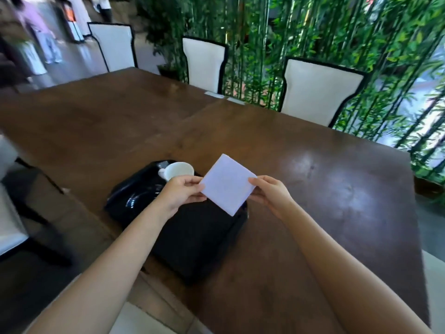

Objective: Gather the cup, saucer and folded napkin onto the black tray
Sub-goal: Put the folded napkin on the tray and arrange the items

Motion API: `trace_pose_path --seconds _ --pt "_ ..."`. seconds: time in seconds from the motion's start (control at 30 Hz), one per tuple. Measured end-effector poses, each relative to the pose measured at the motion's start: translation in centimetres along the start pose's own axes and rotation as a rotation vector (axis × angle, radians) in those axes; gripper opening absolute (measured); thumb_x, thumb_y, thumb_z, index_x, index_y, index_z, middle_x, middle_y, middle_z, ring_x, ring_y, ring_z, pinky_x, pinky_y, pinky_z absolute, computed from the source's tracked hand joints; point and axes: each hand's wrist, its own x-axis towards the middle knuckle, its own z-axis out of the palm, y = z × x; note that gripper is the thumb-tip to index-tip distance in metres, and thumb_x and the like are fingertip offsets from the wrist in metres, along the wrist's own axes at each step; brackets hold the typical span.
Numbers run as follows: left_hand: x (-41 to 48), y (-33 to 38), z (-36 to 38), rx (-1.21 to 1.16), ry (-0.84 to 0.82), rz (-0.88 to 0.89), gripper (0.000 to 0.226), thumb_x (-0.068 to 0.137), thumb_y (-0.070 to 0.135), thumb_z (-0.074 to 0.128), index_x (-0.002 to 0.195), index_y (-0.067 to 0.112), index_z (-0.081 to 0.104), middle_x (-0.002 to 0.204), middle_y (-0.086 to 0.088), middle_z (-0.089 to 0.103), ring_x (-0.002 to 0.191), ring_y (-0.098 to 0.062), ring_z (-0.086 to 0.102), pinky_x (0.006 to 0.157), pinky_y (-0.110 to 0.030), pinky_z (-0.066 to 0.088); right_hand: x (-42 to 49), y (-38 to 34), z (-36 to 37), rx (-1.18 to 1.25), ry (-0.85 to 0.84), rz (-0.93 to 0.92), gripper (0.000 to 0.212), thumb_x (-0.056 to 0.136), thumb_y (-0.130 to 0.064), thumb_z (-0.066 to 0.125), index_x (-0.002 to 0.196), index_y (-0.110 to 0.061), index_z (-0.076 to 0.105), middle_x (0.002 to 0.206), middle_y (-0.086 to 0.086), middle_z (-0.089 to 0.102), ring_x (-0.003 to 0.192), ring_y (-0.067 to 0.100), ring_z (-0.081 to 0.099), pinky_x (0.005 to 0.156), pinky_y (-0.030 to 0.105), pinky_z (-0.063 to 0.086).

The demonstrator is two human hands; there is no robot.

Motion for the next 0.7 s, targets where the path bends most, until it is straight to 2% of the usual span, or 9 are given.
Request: trace_pose_path --seconds 0.2,0.37,0.43,0.5,0.6,0.63,0.7 --pt "1.1 -1.9 -5.2 0.038 0.083 -0.019 0.027 0.086 -0.001 0.061 0.112 -0.002 0.06 0.097 -0.015 0.068 0.077 -0.019 0.067 0.059 -0.019 0.058 1.3 1.9 5.2 -0.064 0.036 0.064 0.01 0.081 -0.007 0.068 0.089 -0.001 0.069 0.081 0.012 0.072 0.071 0.02 0.07 0.062 0.025 0.06" --pt "2.0 -5.6 -6.9 0.057 0.124 -0.065 0.014 0.086 -0.001 0.06 0.098 0.001 0.067 0.096 -0.015 0.069 0.075 -0.019 0.068 0.057 -0.019 0.057 2.3 4.8 7.5 -0.194 0.167 0.146 0.015 0.081 -0.007 0.069 0.095 -0.003 0.067 0.085 0.014 0.072 0.073 0.021 0.071 0.059 0.026 0.061" --pt "2.3 -7.3 -6.9 0.051 0.152 -0.105 0.01 0.086 -0.002 0.06 0.09 0.004 0.067 0.094 -0.015 0.068 0.073 -0.02 0.068 0.057 -0.02 0.058 2.9 6.3 7.9 -0.263 0.218 0.175 0.014 0.081 -0.006 0.068 0.094 -0.002 0.068 0.079 0.012 0.071 0.068 0.019 0.07 0.056 0.025 0.06" --pt "2.6 -8.9 -6.7 0.014 0.192 -0.166 0.008 0.084 -0.002 0.062 0.09 0.001 0.067 0.093 -0.016 0.067 0.071 -0.021 0.067 0.055 -0.02 0.058 3.3 7.7 8.2 -0.375 0.264 0.192 0.013 0.08 -0.005 0.067 0.091 0.001 0.07 0.073 0.009 0.069 0.062 0.017 0.068 0.061 0.028 0.061" --pt "3.0 -10.7 -6.5 -0.081 0.223 -0.252 0.014 0.082 -0.002 0.065 0.096 -0.005 0.065 0.093 -0.018 0.068 0.072 -0.02 0.067 0.054 -0.018 0.057 3.9 9.4 8.9 -0.534 0.299 0.209 0.019 0.079 -0.004 0.061 0.089 0.011 0.068 0.074 0.011 0.069 0.062 0.02 0.069 0.077 0.039 0.06" --pt "3.1 -11.2 -6.3 -0.113 0.231 -0.272 0.017 0.082 -0.004 0.064 0.098 -0.006 0.064 0.095 -0.018 0.067 0.073 -0.019 0.067 0.054 -0.018 0.057 4.0 9.7 9.2 -0.556 0.31 0.215 0.021 0.078 -0.003 0.058 0.089 0.014 0.065 0.077 0.016 0.07 0.066 0.024 0.071 0.079 0.039 0.059" --pt "3.3 -12.2 -5.7 -0.147 0.266 -0.301 0.025 0.082 -0.009 0.06 0.106 -0.007 0.061 0.102 -0.02 0.065 0.076 -0.02 0.066 0.059 -0.02 0.057 4.2 10.0 9.7 -0.61 0.312 0.237 0.017 0.076 -0.002 0.054 0.079 0.012 0.063 0.085 0.022 0.073 0.077 0.032 0.072 0.074 0.03 0.054"
